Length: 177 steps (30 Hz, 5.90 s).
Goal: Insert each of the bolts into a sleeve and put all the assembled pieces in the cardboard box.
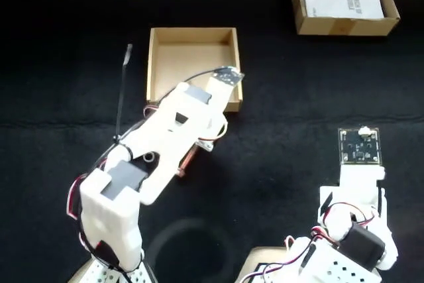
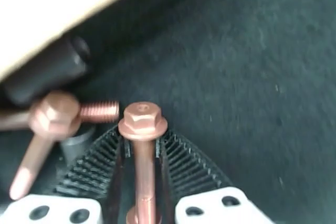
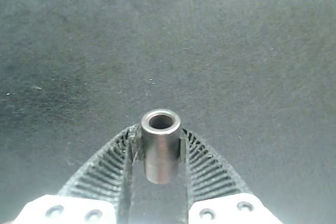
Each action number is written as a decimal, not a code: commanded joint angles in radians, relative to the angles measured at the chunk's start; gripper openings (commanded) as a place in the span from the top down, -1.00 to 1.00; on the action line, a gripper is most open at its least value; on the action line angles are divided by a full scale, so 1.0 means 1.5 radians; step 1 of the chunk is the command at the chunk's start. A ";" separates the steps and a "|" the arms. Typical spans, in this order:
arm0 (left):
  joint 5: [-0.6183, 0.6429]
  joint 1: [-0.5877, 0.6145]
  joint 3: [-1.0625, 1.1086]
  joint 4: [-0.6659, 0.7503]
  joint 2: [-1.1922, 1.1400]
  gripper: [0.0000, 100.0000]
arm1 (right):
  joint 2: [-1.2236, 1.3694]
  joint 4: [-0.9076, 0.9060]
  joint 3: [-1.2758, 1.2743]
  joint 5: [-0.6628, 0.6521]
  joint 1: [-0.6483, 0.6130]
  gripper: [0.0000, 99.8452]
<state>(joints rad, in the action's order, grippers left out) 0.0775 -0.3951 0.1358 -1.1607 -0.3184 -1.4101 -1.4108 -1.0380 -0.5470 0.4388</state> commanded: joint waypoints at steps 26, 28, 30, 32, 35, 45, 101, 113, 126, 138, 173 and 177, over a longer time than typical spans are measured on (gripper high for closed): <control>0.089 -0.050 0.041 0.032 0.035 0.56 | -0.002 0.010 -0.007 -0.020 -0.041 0.98; 0.087 -0.050 0.039 0.029 0.035 0.54 | -0.002 0.010 -0.007 -0.020 -0.041 0.98; 0.086 -0.049 0.039 0.028 0.035 0.57 | -0.002 0.010 -0.007 -0.019 -0.041 0.98; 0.086 -0.042 0.039 0.027 0.035 0.62 | -0.001 0.010 -0.008 -0.018 -0.041 0.98; 0.086 -0.041 0.041 0.016 0.052 0.70 | -0.001 0.010 -0.008 -0.017 -0.041 0.98; 0.089 -0.102 0.046 -0.101 0.225 0.73 | -0.001 0.041 -0.038 -0.018 -0.041 0.98; 0.030 -0.042 0.147 0.137 0.382 0.98 | -0.005 0.197 -0.003 0.264 -0.139 0.98; 0.025 -0.011 0.378 0.141 0.897 0.98 | -0.005 0.199 -0.003 0.478 -0.489 0.98; 0.040 0.135 0.571 0.146 1.233 0.98 | -0.003 0.362 -0.059 0.476 -0.657 0.98; 0.190 0.127 0.521 0.354 1.047 0.98 | -0.004 0.677 -0.314 0.477 -0.658 0.98; 0.190 -0.075 0.333 0.476 0.626 0.98 | -0.003 0.785 -0.367 0.481 -0.657 0.98; 0.190 -0.078 0.340 0.476 0.622 0.98 | -0.004 0.785 -0.367 0.481 -0.657 0.98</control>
<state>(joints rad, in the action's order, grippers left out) 0.3583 -0.4964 0.6851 -0.4687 0.6130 -1.4070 -0.2539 -1.6011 0.1634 -0.5416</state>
